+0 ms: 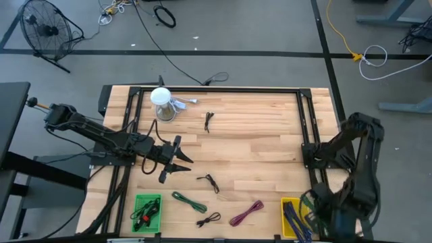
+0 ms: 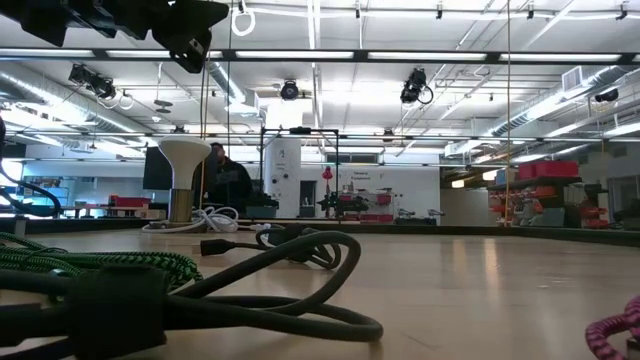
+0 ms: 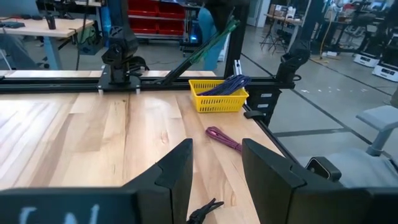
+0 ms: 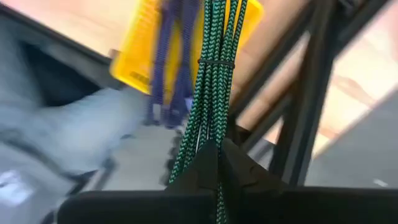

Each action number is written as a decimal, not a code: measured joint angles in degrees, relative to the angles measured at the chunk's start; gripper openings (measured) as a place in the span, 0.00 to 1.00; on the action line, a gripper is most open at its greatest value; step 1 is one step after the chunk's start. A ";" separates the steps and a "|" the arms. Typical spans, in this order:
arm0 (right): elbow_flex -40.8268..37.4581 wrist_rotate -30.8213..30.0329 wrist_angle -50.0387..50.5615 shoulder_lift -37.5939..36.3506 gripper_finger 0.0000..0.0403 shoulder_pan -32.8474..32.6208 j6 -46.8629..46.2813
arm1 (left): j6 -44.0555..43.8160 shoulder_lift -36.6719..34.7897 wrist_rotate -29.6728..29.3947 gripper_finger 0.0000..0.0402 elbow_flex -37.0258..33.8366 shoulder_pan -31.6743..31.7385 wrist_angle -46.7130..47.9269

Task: Pick & Place USB Port
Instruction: Put the black green charger cable into the yellow bin, then put the black charger cable into the green bin

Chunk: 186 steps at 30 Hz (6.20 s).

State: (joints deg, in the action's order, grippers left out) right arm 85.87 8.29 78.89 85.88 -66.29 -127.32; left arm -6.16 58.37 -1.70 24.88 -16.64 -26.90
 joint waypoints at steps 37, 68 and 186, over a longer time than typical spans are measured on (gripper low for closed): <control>-2.73 3.25 -5.76 12.22 0.00 0.37 -1.04 | 1.28 0.00 -1.09 0.35 0.00 0.02 -0.19; -7.69 1.82 0.79 11.85 0.44 9.89 20.54 | 1.45 0.00 -1.07 0.35 0.00 0.02 -0.23; -7.65 -54.82 -26.50 11.83 0.41 50.35 93.10 | -32.78 17.95 -14.95 0.06 42.10 2.12 98.71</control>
State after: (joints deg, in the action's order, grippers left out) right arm 78.22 -46.53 52.39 97.71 -15.94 -34.21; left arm -38.94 76.32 -16.66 66.98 -14.53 71.81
